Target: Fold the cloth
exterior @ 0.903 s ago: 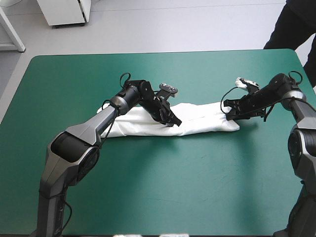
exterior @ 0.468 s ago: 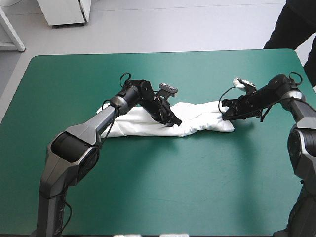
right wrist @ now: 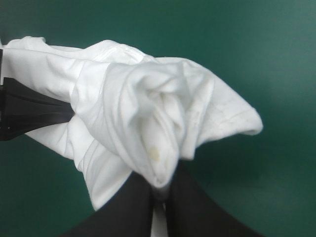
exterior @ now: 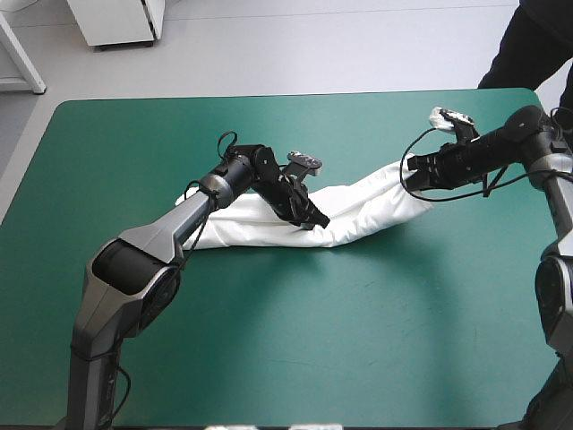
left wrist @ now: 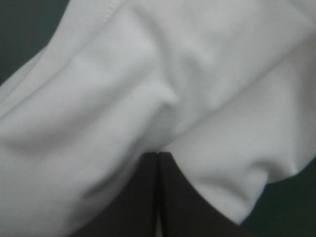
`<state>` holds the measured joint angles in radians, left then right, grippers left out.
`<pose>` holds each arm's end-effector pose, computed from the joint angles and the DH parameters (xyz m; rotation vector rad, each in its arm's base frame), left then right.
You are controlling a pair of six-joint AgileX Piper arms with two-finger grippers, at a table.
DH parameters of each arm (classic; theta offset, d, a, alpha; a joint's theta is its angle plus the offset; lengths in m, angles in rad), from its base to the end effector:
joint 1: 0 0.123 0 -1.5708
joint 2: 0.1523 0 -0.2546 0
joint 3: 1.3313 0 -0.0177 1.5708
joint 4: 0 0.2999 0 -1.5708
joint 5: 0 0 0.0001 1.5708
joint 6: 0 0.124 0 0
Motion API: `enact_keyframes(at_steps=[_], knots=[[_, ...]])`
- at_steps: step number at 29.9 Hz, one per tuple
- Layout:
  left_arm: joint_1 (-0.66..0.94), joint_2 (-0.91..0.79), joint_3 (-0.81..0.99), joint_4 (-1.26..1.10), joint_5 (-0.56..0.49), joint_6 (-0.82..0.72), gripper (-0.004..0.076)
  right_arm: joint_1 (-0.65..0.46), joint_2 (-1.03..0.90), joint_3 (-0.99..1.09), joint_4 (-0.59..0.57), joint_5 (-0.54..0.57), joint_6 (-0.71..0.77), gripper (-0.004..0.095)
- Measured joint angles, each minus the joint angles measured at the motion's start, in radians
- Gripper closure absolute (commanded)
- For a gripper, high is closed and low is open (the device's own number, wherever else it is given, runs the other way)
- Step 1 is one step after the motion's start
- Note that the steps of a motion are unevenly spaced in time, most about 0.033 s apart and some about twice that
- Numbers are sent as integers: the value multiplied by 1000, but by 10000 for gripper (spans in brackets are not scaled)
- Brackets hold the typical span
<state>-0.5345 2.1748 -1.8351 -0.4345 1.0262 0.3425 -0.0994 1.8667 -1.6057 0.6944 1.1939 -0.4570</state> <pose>0.4140 -0.2970 0.1412 0.9760 2.6561 -0.6168 0.4435 0.0299 0.2229 -0.2127 2.6455 0.8150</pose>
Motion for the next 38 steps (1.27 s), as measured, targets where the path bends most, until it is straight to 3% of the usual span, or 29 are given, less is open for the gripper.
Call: enact_keyframes(at_steps=[10,16,26,38], knots=[[0,-1,-4,7,2,-2,733,1,-55,0,8,12,0,925],[5,-25,-74,104,83,-18,733,1,-55,0,17,12,0,924],[139,-281,-129,241,195,-48,733,8,-55,-18,194,13,-34,925],[304,-560,-135,285,230,-56,733,236,-32,-247,284,-42,-16,925]])
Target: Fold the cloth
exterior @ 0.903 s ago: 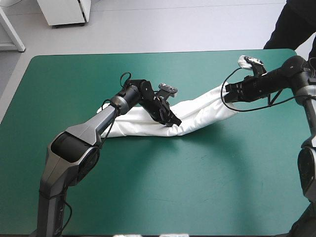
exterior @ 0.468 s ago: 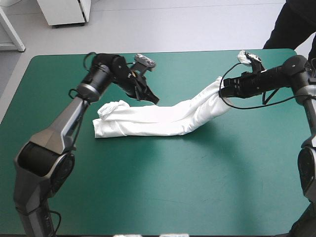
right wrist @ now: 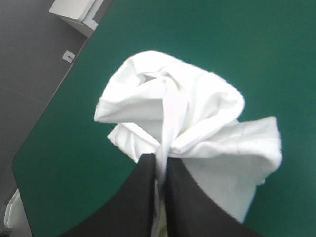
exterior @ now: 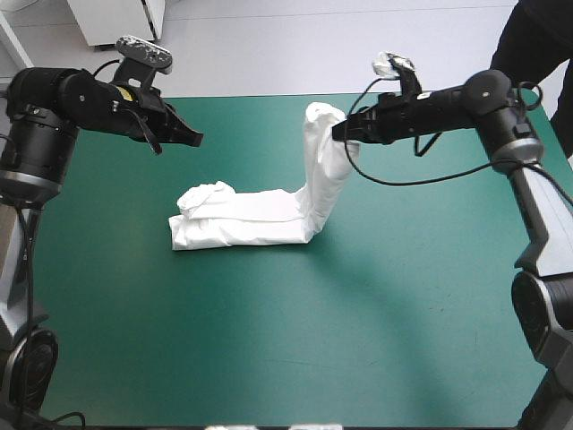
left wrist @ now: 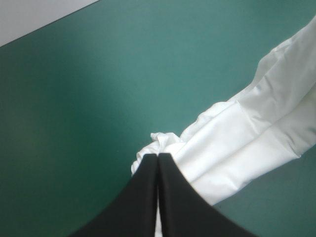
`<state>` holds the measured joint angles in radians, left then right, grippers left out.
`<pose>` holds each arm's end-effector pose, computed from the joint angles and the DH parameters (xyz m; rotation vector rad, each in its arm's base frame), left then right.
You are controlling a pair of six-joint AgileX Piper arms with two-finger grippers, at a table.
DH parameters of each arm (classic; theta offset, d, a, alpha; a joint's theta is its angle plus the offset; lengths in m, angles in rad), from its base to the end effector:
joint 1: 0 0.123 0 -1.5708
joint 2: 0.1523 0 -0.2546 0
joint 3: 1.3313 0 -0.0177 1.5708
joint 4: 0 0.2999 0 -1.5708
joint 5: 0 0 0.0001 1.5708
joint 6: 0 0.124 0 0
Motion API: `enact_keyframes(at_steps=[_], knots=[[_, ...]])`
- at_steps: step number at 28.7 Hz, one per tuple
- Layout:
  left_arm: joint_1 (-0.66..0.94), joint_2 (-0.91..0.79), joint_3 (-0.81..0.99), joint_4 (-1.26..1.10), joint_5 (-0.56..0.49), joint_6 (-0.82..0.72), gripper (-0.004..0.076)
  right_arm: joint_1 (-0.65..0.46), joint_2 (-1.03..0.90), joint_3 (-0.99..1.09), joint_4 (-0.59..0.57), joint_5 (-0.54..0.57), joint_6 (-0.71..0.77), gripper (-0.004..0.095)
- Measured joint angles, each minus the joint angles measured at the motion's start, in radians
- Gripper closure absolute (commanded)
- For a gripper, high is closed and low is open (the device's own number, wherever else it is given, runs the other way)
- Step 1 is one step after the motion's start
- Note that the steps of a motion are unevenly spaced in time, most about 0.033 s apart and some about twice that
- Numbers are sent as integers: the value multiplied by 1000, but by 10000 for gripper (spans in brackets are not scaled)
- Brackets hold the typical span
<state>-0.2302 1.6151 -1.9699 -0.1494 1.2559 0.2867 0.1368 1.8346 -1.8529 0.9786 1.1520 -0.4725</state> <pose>0.3833 -0.1078 0.4279 0.6193 2.2950 -0.1643 0.4389 0.1553 0.3475 -0.4924 2.2137 1.1119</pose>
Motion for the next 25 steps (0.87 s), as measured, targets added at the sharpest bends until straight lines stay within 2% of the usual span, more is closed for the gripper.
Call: enact_keyframes(at_steps=[8,18,22,25], knots=[[1,-54,-1,2,0,0,733,169,175,-125,2,-40,20,925],[1,-78,-1,33,0,-6,733,311,407,-279,2,-66,20,908],[1,-78,-1,45,0,-7,733,351,453,-341,2,-66,-2,761],[1,-81,0,47,0,-7,733,381,474,-390,7,-60,-13,560]])
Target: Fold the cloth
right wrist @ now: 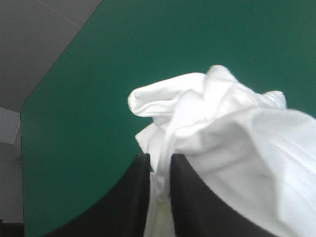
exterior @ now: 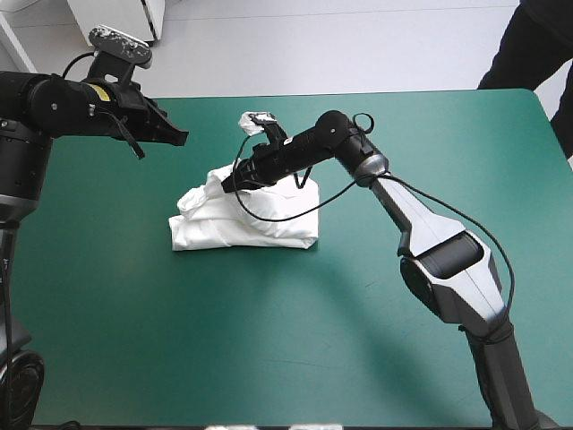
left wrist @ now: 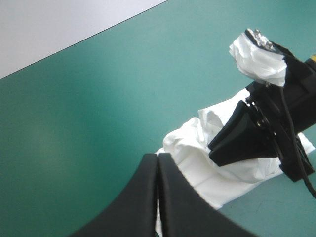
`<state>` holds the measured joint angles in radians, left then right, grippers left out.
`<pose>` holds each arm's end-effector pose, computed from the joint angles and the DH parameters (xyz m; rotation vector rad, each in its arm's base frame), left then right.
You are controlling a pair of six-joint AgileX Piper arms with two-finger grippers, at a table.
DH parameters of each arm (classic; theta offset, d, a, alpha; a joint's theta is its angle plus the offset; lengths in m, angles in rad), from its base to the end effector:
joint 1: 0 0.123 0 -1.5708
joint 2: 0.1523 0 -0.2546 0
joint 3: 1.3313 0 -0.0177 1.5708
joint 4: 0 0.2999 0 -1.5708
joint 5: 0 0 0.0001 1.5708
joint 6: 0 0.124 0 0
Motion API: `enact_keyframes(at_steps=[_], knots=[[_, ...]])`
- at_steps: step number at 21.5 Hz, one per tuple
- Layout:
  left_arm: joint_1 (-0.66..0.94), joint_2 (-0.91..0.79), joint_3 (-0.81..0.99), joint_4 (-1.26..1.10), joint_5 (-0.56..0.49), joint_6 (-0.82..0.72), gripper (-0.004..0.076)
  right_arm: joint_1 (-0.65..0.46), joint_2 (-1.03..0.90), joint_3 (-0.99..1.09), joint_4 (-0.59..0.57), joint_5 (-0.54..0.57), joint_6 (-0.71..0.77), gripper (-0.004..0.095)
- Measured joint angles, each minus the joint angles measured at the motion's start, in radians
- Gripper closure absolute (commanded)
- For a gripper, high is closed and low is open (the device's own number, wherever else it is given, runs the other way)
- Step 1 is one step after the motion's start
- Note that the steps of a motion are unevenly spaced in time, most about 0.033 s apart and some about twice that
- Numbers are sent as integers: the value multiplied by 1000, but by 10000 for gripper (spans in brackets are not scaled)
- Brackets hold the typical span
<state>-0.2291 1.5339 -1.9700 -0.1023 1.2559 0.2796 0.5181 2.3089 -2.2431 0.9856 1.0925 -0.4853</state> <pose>0.3596 -0.0962 0.4586 0.5916 2.2224 -0.1023 0.4372 0.3549 0.2477 -0.8802 2.2240 1.2908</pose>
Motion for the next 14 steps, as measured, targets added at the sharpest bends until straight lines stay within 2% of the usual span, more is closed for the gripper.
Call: enact_keyframes(at_steps=[3,8,10,14], knots=[[0,-2,0,2,0,0,733,15,3,-17,18,13,-2,479],[0,-3,0,1,0,0,733,21,3,-20,30,73,3,476],[0,-13,0,-1,0,0,733,-4,0,-21,-66,121,39,476],[0,-81,32,-2,0,0,733,-100,-73,-21,-321,140,159,474]])
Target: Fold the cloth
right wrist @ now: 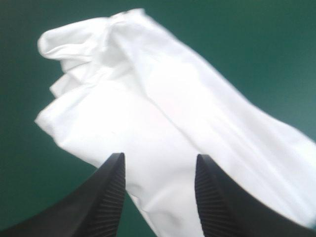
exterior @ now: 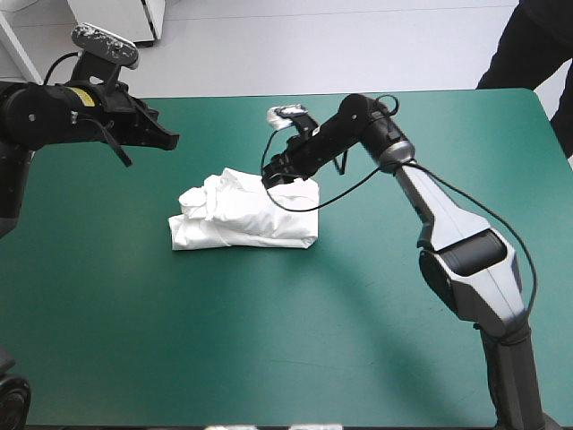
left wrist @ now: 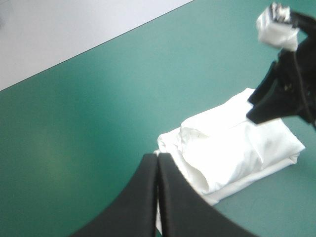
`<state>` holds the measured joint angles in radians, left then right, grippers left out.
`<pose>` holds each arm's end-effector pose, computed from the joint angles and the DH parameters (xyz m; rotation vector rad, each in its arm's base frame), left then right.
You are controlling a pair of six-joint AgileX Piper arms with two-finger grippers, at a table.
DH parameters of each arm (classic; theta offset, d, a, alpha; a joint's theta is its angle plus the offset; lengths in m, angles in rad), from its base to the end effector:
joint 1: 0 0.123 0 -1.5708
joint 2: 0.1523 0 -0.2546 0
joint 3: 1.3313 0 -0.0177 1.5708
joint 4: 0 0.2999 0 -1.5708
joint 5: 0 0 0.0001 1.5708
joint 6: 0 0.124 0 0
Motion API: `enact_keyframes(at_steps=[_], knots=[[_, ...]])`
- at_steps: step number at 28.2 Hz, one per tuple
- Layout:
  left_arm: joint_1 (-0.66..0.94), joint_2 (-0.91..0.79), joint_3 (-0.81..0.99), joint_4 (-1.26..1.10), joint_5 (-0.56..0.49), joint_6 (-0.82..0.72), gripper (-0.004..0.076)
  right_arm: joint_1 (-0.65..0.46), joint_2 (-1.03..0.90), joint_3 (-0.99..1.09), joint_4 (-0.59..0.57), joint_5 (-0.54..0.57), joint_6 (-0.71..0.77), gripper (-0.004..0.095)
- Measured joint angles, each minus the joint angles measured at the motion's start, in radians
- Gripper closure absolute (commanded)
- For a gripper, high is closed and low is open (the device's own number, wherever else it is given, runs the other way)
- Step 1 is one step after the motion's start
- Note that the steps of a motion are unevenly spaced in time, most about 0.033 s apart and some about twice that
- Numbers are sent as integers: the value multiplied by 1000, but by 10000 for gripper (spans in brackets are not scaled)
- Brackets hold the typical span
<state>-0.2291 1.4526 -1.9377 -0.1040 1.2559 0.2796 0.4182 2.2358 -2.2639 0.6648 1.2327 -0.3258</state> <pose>0.3351 -0.0907 0.4769 0.5824 2.1742 -0.1016 0.4577 0.2824 0.2625 -0.8426 2.4391 0.9343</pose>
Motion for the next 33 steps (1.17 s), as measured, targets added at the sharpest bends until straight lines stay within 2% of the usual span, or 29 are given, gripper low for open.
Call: enact_keyframes(at_steps=[2,4,9,13,23,33], knots=[[0,-50,41,6,0,0,732,-59,-72,23,-79,0,54,474],[0,-84,85,20,0,-5,722,-110,-140,90,-99,0,74,473],[0,-108,118,35,0,-15,577,-144,-196,218,-125,5,81,380],[0,-115,119,34,0,-17,493,-143,-182,283,-109,7,79,367],[0,-117,119,35,0,-20,492,-143,-56,292,26,-2,59,367],[0,-117,119,52,0,-26,492,-129,30,292,85,-14,48,368]])
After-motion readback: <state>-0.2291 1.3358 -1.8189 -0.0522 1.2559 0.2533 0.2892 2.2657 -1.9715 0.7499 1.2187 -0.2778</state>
